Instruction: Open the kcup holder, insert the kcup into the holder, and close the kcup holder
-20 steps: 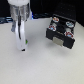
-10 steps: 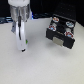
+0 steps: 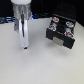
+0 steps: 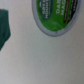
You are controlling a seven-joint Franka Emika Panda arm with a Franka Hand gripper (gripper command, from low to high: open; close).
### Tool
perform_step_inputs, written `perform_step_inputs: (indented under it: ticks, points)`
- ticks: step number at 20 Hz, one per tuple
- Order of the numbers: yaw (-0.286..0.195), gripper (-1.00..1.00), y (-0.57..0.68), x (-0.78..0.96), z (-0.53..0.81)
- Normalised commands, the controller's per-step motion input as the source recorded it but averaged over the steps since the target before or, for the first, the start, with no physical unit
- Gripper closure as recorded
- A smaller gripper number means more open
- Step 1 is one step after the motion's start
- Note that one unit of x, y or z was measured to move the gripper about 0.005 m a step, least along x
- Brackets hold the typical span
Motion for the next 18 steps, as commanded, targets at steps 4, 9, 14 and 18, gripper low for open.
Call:
perform_step_inputs:
  ticks: [4,9,14,18]
  points:
    - [-0.119,-1.0,-0.05,-0.03,-0.29]
    - [-0.123,-1.0,-0.08,0.02,-0.33]
    - [-0.11,-1.0,-0.05,-0.02,-0.23]
    - [-0.093,1.0,-0.01,-0.11,-0.03]
